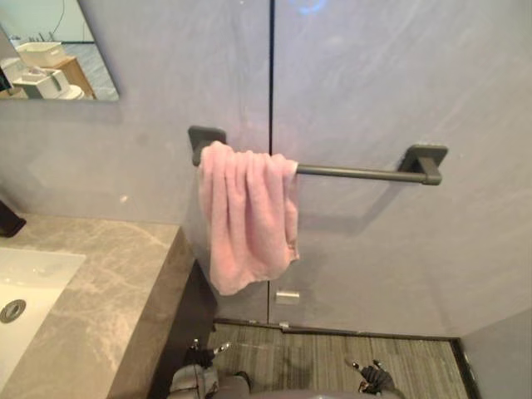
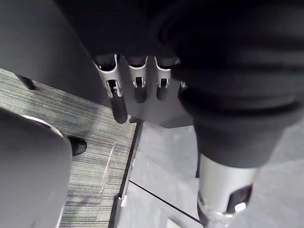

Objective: Organize washtable

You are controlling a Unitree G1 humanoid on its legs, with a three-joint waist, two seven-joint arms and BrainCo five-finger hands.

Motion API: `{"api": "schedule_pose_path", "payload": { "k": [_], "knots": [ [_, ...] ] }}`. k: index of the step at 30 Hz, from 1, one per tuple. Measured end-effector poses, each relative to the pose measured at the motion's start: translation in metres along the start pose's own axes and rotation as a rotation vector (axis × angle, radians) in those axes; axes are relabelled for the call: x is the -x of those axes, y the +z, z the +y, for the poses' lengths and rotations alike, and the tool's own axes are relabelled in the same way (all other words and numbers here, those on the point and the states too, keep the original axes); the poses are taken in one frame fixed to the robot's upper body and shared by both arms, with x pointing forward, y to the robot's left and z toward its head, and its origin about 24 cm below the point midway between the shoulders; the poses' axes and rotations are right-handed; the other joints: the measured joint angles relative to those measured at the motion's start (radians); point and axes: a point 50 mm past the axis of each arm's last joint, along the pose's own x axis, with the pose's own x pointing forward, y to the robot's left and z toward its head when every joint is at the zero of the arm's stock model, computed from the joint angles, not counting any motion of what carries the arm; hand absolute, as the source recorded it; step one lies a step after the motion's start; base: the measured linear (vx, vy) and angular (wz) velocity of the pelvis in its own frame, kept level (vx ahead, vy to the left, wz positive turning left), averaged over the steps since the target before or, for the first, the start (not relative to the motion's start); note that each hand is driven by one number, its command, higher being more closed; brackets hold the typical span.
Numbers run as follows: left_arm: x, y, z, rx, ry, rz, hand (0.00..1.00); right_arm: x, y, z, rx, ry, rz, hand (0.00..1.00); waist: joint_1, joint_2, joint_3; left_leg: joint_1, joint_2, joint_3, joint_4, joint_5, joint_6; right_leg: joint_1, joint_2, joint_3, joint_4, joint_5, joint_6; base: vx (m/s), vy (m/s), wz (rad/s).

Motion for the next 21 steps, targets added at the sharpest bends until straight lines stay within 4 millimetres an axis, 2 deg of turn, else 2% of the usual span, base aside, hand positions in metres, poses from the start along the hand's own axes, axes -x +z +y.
{"api": "schedule_pose_path", "payload": {
  "k": [3, 6, 9, 12, 14, 15, 17, 21],
  "knots": [
    [0.002, -0.003, -0.002, 0.036, 0.0, 0.0, 0.0, 0.0, 0.001, -0.004, 0.002, -0.009, -0.005, 0.0, -0.005, 0.014, 0.001, 0.035, 0.001, -0.01, -0.109, 0.071, -0.012, 0.001, 0.013, -0.011, -0.046, -0.01, 0.001, -0.16, -0.041, 0.01],
    [0.003, -0.006, -0.003, 0.056, -0.002, 0.0, 0.0, -0.001, 0.003, -0.005, 0.004, -0.013, -0.012, 0.0, -0.022, 0.017, -0.001, 0.037, 0.0, -0.025, -0.109, 0.081, -0.013, 0.013, 0.014, -0.033, -0.049, -0.015, 0.012, -0.1, -0.006, 0.19],
    [0.006, -0.003, -0.007, 0.037, -0.019, -0.037, 0.0, -0.001, 0.003, -0.006, 0.006, -0.015, -0.017, 0.0, -0.018, 0.02, -0.006, 0.037, -0.004, -0.027, -0.109, 0.084, -0.012, 0.028, 0.011, -0.042, -0.061, -0.019, 0.02, -0.04, 0.017, 0.22],
    [0.013, 0.018, -0.011, 0.025, -0.023, -0.165, 0.0, 0.0, 0.003, -0.004, 0.004, -0.018, -0.018, 0.0, -0.018, 0.017, -0.009, 0.023, -0.016, -0.04, -0.109, 0.084, -0.012, 0.035, 0.006, -0.048, -0.083, -0.019, 0.028, 0.01, 0.032, 0.2],
    [0.026, 0.05, -0.015, 0.024, -0.025, -0.336, 0.0, 0.001, 0.0, -0.001, 0.02, -0.014, -0.019, 0.0, -0.014, 0.005, -0.006, 0.018, -0.03, -0.045, -0.108, 0.084, -0.012, 0.036, -0.003, -0.049, -0.086, -0.019, 0.034, 0.05, 0.029, 0.11],
    [0.03, 0.057, -0.015, 0.032, -0.024, -0.378, 0.0, 0.002, 0.0, 0.0, 0.027, -0.008, -0.021, 0.0, -0.012, 0.002, -0.004, 0.018, -0.034, -0.047, -0.108, 0.084, -0.012, 0.037, -0.004, -0.049, -0.086, -0.018, 0.038, 0.08, 0.018, 0.03],
    [0.042, 0.084, -0.014, 0.061, -0.016, -0.51, 0.0, 0.003, -0.001, 0.003, 0.034, 0.002, -0.029, 0.0, 0.008, -0.012, 0.0, 0.028, -0.048, -0.049, -0.108, 0.08, -0.006, 0.055, -0.018, -0.052, -0.098, -0.013, 0.041, 0.12, 0.022, 0.04],
    [0.056, 0.103, -0.011, 0.089, -0.01, -0.627, 0.0, 0.004, -0.003, 0.007, 0.066, 0.02, -0.028, 0.0, 0.009, -0.023, -0.002, 0.04, -0.068, -0.053, -0.103, 0.07, 0.016, 0.088, -0.031, -0.058, -0.113, -0.01, 0.044, 0.11, 0.003, 0.09]
  ]
}}
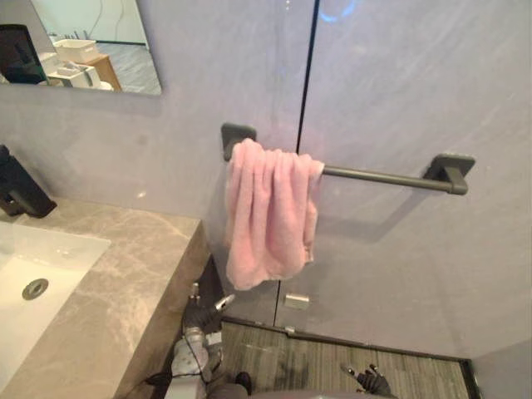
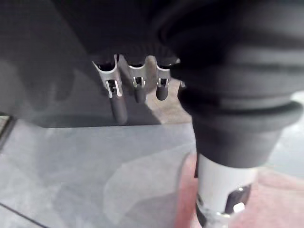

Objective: Organize washtable

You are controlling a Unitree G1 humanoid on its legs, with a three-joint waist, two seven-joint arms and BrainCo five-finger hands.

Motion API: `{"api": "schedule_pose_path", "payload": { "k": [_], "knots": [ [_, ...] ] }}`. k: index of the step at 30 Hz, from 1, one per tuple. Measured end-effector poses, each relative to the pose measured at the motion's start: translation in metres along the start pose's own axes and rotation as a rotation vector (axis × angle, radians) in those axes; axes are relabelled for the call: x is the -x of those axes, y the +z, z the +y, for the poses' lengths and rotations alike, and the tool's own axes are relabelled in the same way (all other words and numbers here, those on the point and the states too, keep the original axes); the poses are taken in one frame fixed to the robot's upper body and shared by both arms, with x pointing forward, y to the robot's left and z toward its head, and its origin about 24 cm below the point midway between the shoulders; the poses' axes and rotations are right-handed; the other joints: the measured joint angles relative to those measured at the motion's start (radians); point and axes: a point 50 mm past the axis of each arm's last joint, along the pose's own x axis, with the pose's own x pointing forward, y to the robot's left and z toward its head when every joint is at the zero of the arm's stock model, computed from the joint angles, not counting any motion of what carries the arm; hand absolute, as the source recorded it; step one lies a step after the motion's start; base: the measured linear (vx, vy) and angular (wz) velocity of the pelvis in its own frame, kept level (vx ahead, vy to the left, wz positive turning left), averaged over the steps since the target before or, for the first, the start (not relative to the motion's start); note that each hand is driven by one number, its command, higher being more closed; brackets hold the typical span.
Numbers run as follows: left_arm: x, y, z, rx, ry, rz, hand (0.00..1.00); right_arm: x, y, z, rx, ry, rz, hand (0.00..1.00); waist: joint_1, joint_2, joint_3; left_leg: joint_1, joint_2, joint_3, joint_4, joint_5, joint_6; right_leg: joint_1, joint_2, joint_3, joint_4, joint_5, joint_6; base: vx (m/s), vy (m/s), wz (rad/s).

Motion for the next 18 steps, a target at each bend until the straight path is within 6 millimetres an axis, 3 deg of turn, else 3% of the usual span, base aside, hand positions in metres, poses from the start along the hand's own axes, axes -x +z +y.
{"api": "schedule_pose_path", "payload": {
  "k": [1, 6, 15, 18],
  "knots": [
    [0.001, 0.01, -0.001, 0.006, -0.006, -0.044, 0.0, 0.0, 0.0, 0.0, 0.001, 0.001, -0.001, 0.0, 0.002, -0.006, -0.004, 0.001, -0.001, 0.0, 0.001, -0.002, 0.003, 0.001, -0.002, 0.002, 0.001, 0.003, 0.004, 0.08, -0.001, 0.07],
    [0.006, 0.052, -0.005, 0.066, 0.002, -0.238, 0.0, -0.002, 0.003, -0.008, 0.024, -0.01, -0.009, 0.0, 0.0, 0.019, -0.002, 0.004, 0.025, 0.001, 0.001, -0.027, 0.003, -0.003, 0.017, 0.04, 0.019, 0.042, 0.001, 0.02, -0.001, -0.02],
    [0.008, 0.079, -0.011, 0.106, -0.009, -0.359, 0.0, -0.002, 0.005, -0.009, 0.055, -0.004, -0.019, 0.0, -0.001, 0.024, -0.006, 0.001, 0.061, 0.009, 0.0, -0.028, 0.002, -0.023, 0.05, 0.074, 0.04, 0.053, -0.013, -0.02, -0.031, -0.03],
    [0.007, 0.084, -0.017, 0.11, -0.032, -0.38, 0.0, -0.003, 0.006, -0.012, 0.089, -0.008, -0.026, 0.0, -0.002, 0.037, -0.02, -0.007, 0.062, 0.018, -0.004, -0.028, 0.001, -0.024, 0.053, 0.083, 0.021, 0.053, -0.013, -0.06, -0.024, -0.07]
  ]
}}
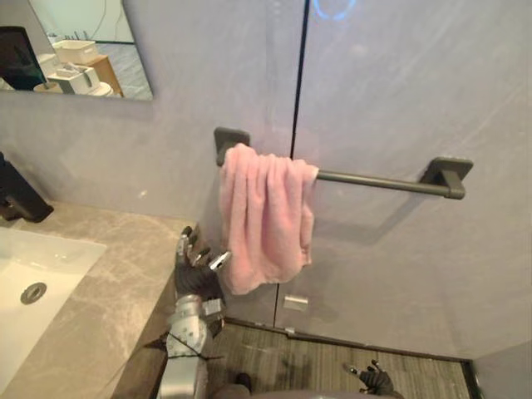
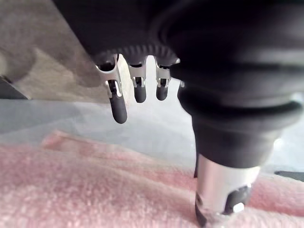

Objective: Organize washtable

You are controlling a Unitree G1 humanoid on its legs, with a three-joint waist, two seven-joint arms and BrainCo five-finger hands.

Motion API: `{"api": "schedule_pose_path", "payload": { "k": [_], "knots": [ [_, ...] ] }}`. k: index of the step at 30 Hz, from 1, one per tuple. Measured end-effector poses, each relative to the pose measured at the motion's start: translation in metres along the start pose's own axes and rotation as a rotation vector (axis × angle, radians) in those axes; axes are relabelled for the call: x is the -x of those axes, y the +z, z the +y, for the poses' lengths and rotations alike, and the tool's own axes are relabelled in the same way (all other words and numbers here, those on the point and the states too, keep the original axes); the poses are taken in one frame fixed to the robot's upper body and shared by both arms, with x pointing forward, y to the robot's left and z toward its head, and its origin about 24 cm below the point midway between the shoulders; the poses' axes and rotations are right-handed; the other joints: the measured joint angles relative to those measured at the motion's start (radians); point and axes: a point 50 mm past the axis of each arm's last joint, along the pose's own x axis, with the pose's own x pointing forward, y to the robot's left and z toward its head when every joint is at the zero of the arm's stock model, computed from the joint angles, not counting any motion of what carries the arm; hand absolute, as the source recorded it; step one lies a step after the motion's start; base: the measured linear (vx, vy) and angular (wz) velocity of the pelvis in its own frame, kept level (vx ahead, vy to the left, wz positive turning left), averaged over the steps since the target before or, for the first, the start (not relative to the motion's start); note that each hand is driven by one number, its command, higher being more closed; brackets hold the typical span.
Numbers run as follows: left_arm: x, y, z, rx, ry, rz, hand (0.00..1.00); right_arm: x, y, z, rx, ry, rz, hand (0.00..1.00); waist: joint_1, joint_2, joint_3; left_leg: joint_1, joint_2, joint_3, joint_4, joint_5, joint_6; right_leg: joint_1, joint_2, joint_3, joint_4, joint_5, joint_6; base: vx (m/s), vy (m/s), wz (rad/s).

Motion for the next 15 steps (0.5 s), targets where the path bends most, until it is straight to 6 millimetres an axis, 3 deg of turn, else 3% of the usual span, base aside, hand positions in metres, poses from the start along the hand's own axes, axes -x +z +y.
{"api": "schedule_pose_path", "payload": {
  "k": [4, 9, 15],
  "knots": [
    [-0.005, 0.005, -0.007, 0.006, -0.028, -0.026, 0.0, 0.0, -0.001, 0.001, 0.01, 0.002, 0.004, 0.0, -0.001, -0.006, -0.009, -0.013, -0.008, 0.012, -0.001, 0.012, -0.013, -0.006, -0.008, 0.001, -0.035, -0.027, -0.022, -0.05, -0.029, -0.1],
    [-0.012, 0.009, -0.014, -0.009, -0.068, -0.049, 0.0, 0.001, 0.0, 0.0, 0.007, -0.002, -0.001, 0.0, -0.003, -0.012, -0.012, 0.001, -0.008, 0.01, -0.001, 0.032, -0.022, -0.002, -0.008, -0.002, -0.03, -0.042, -0.012, -0.06, -0.024, 0.03],
    [-0.02, -0.005, -0.01, -0.107, -0.06, -0.005, 0.0, 0.001, 0.0, 0.002, 0.011, 0.002, -0.002, 0.0, -0.004, -0.026, -0.011, -0.002, -0.026, 0.011, -0.001, 0.032, -0.022, 0.001, -0.022, -0.001, -0.044, -0.05, 0.005, -0.01, -0.002, -0.01]
  ]
}}
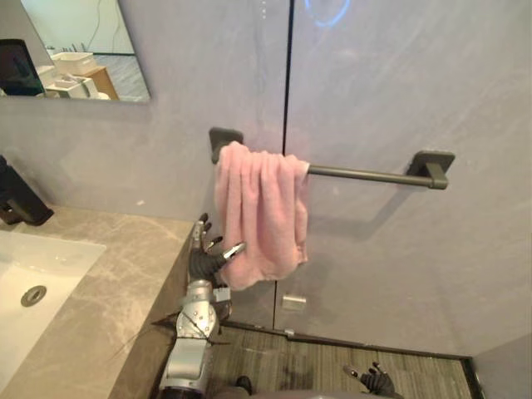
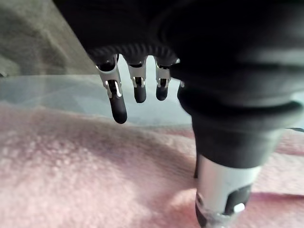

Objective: Organize washtable

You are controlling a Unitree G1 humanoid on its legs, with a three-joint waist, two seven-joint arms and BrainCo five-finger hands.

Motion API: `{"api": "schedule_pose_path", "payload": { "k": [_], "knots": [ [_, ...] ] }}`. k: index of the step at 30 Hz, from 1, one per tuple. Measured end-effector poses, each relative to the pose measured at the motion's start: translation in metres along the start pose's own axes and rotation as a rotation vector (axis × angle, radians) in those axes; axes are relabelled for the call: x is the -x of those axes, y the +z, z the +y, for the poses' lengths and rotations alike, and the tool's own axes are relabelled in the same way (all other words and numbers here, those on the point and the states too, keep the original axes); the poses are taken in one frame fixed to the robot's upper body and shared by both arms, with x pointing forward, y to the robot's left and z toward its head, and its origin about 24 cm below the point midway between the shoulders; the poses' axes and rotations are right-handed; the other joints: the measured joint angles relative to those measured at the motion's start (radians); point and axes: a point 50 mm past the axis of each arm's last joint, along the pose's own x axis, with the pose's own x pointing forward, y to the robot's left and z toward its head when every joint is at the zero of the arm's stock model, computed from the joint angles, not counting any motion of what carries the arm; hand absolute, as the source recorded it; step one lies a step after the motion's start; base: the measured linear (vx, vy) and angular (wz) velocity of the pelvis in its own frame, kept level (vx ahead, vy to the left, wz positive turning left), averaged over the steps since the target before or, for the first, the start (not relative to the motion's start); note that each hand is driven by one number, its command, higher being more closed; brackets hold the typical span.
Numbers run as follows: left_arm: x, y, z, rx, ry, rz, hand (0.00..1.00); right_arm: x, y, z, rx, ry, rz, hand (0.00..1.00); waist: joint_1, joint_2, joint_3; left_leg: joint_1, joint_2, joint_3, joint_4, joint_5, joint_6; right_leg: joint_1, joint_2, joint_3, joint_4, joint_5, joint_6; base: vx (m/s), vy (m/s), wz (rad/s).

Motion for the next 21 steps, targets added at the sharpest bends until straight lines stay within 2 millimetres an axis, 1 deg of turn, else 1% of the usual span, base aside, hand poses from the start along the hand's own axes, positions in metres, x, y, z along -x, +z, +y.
{"api": "schedule_pose_path", "payload": {
  "k": [2, 4, 8, 10, 13, 15, 16, 19, 20, 21],
  "knots": [
    [-0.003, -0.004, 0.002, -0.027, 0.008, 0.022, 0.0, 0.0, 0.0, 0.0, -0.004, -0.001, 0.002, 0.0, 0.0, -0.004, 0.0, -0.003, -0.006, 0.003, 0.0, 0.001, 0.006, 0.002, -0.001, 0.001, -0.01, 0.004, 0.004, 0.03, -0.002, 0.02],
    [-0.005, -0.008, 0.007, -0.047, 0.04, 0.039, 0.0, 0.001, -0.001, 0.004, -0.006, 0.005, 0.006, 0.0, 0.001, -0.013, -0.001, -0.005, -0.009, 0.006, 0.0, 0.0, 0.008, 0.003, -0.004, 0.004, -0.021, 0.013, -0.002, 0.04, -0.005, -0.05],
    [-0.007, -0.009, 0.015, -0.069, 0.072, 0.044, 0.0, 0.001, -0.001, 0.008, -0.005, 0.015, 0.004, 0.0, 0.001, -0.024, 0.0, -0.005, -0.01, 0.021, 0.0, -0.003, 0.012, 0.004, -0.005, 0.017, -0.03, 0.022, 0.001, 0.04, -0.019, -0.1],
    [-0.008, -0.01, 0.017, -0.068, 0.085, 0.048, 0.0, 0.0, 0.001, 0.008, -0.003, 0.017, -0.002, 0.0, 0.001, -0.024, 0.001, -0.004, -0.007, 0.027, 0.0, -0.005, 0.013, 0.004, -0.003, 0.027, -0.038, 0.031, 0.007, 0.0, -0.014, -0.12],
    [-0.013, -0.015, 0.014, -0.073, 0.074, 0.072, 0.0, 0.0, 0.002, 0.009, 0.0, 0.019, -0.004, 0.0, -0.006, -0.023, 0.002, -0.004, -0.002, 0.029, 0.0, -0.006, 0.013, 0.003, 0.0, 0.03, -0.038, 0.039, 0.012, -0.03, -0.019, -0.04],
    [-0.014, -0.018, 0.014, -0.075, 0.065, 0.083, 0.0, 0.0, 0.003, 0.009, 0.002, 0.02, -0.005, 0.0, -0.014, -0.023, 0.003, -0.004, -0.001, 0.029, -0.001, -0.013, 0.012, 0.002, 0.002, 0.031, -0.038, 0.042, 0.009, -0.07, -0.014, -0.02],
    [-0.014, -0.02, 0.014, -0.072, 0.051, 0.093, 0.0, 0.0, 0.003, 0.009, 0.003, 0.02, -0.006, 0.0, -0.024, -0.021, 0.004, -0.004, 0.0, 0.029, -0.001, -0.016, 0.014, 0.002, 0.002, 0.032, -0.038, 0.044, 0.006, -0.08, -0.006, -0.05],
    [-0.017, -0.022, 0.013, -0.077, 0.024, 0.105, 0.0, -0.001, 0.005, 0.007, 0.007, 0.016, -0.011, 0.0, -0.027, -0.014, 0.012, -0.005, 0.0, 0.04, -0.001, -0.017, 0.014, -0.01, 0.001, 0.046, -0.04, 0.043, 0.006, -0.09, 0.01, -0.13],
    [-0.017, -0.021, 0.011, -0.07, 0.015, 0.102, 0.0, -0.001, 0.005, 0.006, 0.009, 0.015, -0.012, 0.0, -0.026, -0.015, 0.012, -0.007, -0.001, 0.043, -0.001, -0.017, 0.014, -0.013, 0.0, 0.052, -0.043, 0.035, 0.016, -0.1, 0.018, -0.12],
    [-0.018, -0.021, 0.01, -0.062, 0.013, 0.104, 0.0, -0.001, 0.005, 0.006, 0.009, 0.015, -0.011, 0.0, -0.026, -0.015, 0.013, -0.008, -0.002, 0.044, -0.001, -0.017, 0.015, -0.014, -0.001, 0.053, -0.044, 0.032, 0.011, -0.05, 0.014, -0.04]
  ]
}}
